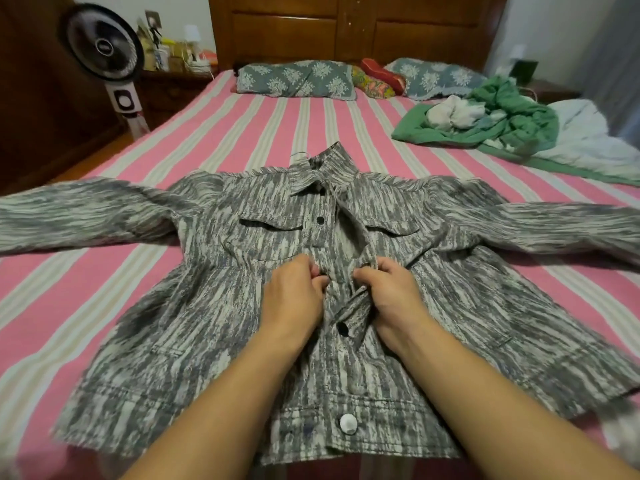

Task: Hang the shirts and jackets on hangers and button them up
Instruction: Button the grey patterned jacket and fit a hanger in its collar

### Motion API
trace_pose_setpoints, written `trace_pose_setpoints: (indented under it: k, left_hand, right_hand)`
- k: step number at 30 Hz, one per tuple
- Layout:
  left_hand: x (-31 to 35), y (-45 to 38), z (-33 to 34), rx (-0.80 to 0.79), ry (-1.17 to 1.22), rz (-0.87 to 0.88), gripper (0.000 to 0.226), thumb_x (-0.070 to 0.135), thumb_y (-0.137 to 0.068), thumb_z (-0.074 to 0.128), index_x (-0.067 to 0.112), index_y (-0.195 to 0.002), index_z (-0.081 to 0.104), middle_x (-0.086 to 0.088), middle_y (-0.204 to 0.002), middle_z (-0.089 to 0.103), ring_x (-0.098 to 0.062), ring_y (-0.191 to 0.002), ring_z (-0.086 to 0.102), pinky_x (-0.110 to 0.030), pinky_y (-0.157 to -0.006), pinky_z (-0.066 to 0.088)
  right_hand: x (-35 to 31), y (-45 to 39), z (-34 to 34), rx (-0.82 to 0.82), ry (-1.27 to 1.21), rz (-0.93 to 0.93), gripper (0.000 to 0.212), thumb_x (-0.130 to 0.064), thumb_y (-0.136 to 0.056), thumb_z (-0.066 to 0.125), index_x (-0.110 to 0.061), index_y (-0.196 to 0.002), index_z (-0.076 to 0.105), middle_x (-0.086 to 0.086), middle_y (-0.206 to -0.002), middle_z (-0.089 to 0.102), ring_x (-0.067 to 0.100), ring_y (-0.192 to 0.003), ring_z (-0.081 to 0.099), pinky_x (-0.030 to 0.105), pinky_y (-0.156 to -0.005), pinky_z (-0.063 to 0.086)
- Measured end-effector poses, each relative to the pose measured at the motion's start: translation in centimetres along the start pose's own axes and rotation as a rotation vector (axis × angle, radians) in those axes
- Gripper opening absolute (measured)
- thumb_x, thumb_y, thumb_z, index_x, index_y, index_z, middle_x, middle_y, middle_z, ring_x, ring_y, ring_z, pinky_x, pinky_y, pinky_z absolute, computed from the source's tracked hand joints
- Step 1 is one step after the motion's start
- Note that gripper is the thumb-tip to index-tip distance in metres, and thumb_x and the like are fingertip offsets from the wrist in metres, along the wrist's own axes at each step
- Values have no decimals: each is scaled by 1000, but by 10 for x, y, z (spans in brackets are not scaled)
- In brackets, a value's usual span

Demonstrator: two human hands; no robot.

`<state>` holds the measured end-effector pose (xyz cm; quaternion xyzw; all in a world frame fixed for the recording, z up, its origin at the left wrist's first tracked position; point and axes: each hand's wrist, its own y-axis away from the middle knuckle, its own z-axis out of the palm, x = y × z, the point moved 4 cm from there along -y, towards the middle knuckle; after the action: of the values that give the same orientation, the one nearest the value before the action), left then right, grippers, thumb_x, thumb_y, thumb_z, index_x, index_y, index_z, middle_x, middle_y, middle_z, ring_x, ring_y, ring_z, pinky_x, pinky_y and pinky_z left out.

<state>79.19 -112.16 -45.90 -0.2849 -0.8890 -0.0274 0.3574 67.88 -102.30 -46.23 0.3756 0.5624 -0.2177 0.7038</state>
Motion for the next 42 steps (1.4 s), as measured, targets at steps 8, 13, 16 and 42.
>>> trace_pose_setpoints:
  k: [8, 13, 16, 42]
  left_hand:
    - [10, 1, -4, 44, -69, 60, 7, 25, -93, 72, 23, -88, 67, 6, -81, 69, -16, -75, 64, -38, -71, 56]
    - [-6, -2, 6, -112, 615, -347, 14, 5, -87, 76, 16, -80, 72, -1, -77, 74, -17, -68, 67, -32, -69, 58]
    - [-4, 7, 7, -152, 902, -470, 19, -10, -92, 63, 6, -84, 69, -12, -75, 69, -17, -58, 61, -24, -52, 50]
    - [-14, 3, 9, -231, 890, -639, 16, 16, -92, 72, 1, -94, 73, -16, -90, 75, -20, -65, 62, -30, -60, 56]
  right_hand:
    - [-15, 2, 11, 9, 388, -193, 15, -21, -85, 77, -10, -95, 73, 14, -91, 74, 20, -80, 67, 56, -83, 56]
    - [-11, -2, 20, 89, 711, -309, 11, -25, -89, 72, -18, -98, 74, 2, -90, 73, 11, -58, 59, 29, -55, 45]
    - [-3, -11, 20, 18, 638, -187, 13, -22, -85, 76, -17, -97, 76, 4, -92, 76, 14, -70, 70, 32, -66, 57]
    - [-4, 25, 29, -127, 969, -352, 18, -20, -102, 53, -24, -119, 59, -8, -90, 64, 6, -68, 63, 12, -46, 43]
